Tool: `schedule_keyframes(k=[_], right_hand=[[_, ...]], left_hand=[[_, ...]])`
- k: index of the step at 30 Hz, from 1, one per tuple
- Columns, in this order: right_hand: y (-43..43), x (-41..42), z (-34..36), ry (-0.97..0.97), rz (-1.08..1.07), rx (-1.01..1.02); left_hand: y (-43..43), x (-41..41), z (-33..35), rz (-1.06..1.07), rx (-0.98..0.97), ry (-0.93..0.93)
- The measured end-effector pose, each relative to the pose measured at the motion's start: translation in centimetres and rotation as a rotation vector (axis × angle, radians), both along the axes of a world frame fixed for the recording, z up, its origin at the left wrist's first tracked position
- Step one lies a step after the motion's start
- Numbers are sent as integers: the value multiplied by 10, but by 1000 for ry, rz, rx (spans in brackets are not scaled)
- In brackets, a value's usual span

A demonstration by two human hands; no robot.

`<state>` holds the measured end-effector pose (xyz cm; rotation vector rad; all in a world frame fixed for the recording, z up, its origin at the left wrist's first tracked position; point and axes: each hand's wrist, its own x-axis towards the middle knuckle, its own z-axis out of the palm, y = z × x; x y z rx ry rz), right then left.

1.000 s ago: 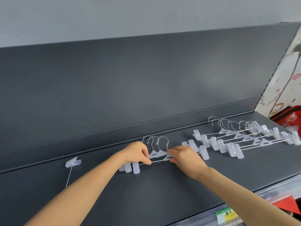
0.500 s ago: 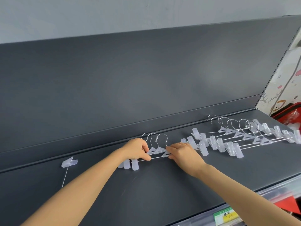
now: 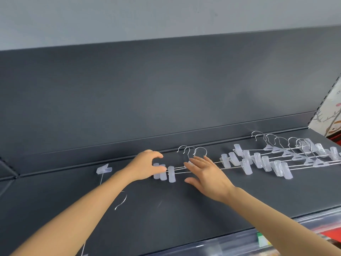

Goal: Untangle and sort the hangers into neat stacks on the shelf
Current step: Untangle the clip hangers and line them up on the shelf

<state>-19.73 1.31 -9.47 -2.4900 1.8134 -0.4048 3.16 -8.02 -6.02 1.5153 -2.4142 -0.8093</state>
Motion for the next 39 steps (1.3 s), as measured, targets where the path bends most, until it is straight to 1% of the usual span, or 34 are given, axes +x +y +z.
schedule_keyframes(k=[4, 10, 13, 14, 17, 20, 24, 26, 28, 29, 32, 34, 36, 39], right_hand=[[-6, 41, 10, 6, 73, 23], [-15, 112, 18, -37, 207, 116], [-13, 141, 23, 82, 197, 136], [-13, 151, 27, 91, 229, 178], [-20, 169, 26, 49, 428, 279], [-26, 179, 20, 16, 470, 234], [-28, 193, 30, -91, 500, 105], [-32, 202, 38, -145, 484, 81], [-34, 214, 46, -216, 428, 124], [-35, 221, 51, -290, 382, 172], [-32, 241, 62, -615, 217, 345], [-31, 250, 67, -766, 179, 386], [-30, 255, 73, -859, 168, 392], [-31, 258, 80, -939, 136, 389]], left_hand=[[17, 58, 4, 103, -25, -58], [46, 141, 3, 245, -1, -27], [60, 171, 0, 310, 22, -30], [64, 179, -2, 327, 33, -24], [74, 197, -6, 348, 76, -2], [80, 205, -9, 330, 115, 17], [83, 207, -4, 309, 158, 59], [83, 208, 5, 291, 190, 69], [83, 209, 13, 265, 220, 39], [84, 208, 16, 251, 237, 15], [88, 205, 18, 263, 238, -6], [90, 203, 17, 314, 195, 25], [91, 202, 15, 358, 172, 75], [94, 199, 12, 405, 171, 132]])
